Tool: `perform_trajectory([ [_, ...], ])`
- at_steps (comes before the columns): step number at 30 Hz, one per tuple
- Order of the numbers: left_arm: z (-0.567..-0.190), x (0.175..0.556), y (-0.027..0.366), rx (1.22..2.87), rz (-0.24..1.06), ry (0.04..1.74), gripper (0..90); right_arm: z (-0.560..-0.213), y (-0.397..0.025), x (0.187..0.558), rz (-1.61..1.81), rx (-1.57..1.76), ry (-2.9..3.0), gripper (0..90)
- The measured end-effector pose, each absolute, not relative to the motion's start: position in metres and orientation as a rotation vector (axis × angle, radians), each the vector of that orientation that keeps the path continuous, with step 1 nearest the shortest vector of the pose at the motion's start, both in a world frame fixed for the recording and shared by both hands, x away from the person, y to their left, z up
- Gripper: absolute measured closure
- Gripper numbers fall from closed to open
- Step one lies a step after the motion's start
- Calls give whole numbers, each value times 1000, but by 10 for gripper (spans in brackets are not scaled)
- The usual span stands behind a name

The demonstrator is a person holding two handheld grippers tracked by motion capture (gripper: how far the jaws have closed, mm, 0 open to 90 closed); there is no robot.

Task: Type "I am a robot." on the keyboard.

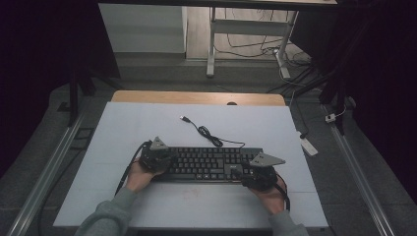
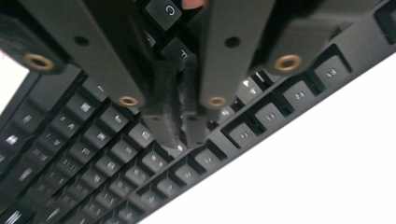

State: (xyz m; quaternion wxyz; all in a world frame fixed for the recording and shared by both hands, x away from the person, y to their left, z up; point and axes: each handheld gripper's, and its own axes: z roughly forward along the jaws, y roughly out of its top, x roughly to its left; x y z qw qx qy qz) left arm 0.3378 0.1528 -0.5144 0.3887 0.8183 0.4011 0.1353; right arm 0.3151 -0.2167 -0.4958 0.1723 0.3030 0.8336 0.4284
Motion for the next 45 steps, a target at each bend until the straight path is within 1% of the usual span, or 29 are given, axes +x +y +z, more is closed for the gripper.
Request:
perform_trajectory([
  [2, -510, 336, 158, 2049, 343, 1021, 747, -496, -217, 315, 1217, 862, 2364, 527],
  [6, -503, 333, 169, 2013, 330, 1031, 593, -496, -218, 315, 1226, 864, 2360, 526],
  [9, -499, 329, 173, 1999, 336, 1035, 519, -496, -219, 315, 1226, 865, 2360, 526],
  [14, -493, 321, 176, 1999, 329, 1010, 427, -497, -220, 315, 1225, 869, 2357, 523],
  [21, -488, 313, 183, 2002, 297, 999, 331, -497, -223, 315, 1211, 877, 2352, 523],
  [27, -488, 306, 187, 2013, 294, 1006, 273, -496, -226, 315, 1217, 885, 2340, 523],
  [38, -489, 301, 189, 2023, 282, 1008, 244, -492, -218, 314, 1276, 871, 2323, 529],
  [42, -490, 300, 190, 2028, 281, 1013, 235, -489, -206, 315, 1298, 841, 2337, 561],
  [45, -490, 299, 191, 2027, 284, 1015, 232, -486, -196, 315, 1301, 803, 2365, 630],
])
